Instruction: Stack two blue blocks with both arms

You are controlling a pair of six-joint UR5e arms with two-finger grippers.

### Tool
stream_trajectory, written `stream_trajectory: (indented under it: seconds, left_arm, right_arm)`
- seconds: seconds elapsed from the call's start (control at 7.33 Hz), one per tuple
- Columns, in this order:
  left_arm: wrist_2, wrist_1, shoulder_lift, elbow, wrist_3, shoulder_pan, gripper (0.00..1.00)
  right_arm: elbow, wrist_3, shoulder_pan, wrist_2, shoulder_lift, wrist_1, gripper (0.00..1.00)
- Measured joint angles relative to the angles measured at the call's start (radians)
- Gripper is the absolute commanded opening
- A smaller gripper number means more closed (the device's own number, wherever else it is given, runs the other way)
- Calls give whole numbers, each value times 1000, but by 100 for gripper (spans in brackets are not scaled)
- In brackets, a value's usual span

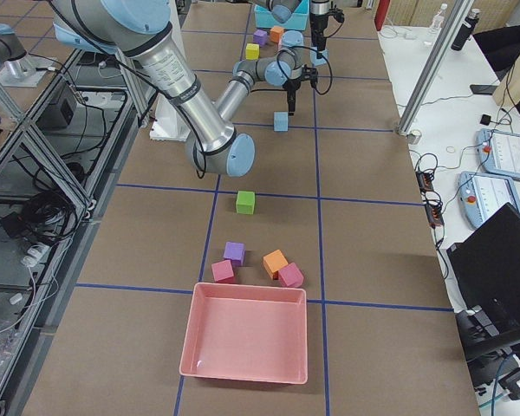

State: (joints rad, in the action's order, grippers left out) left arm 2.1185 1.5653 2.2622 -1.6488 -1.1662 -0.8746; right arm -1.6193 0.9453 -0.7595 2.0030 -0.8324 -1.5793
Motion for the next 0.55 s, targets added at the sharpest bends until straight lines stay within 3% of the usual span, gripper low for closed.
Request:
stream_trajectory:
  seconds: [0.55]
  left_arm:
    - [-25,-15,197,157,7,125,46]
  right_arm:
    - [73,-302,-214,76,-82,1,100]
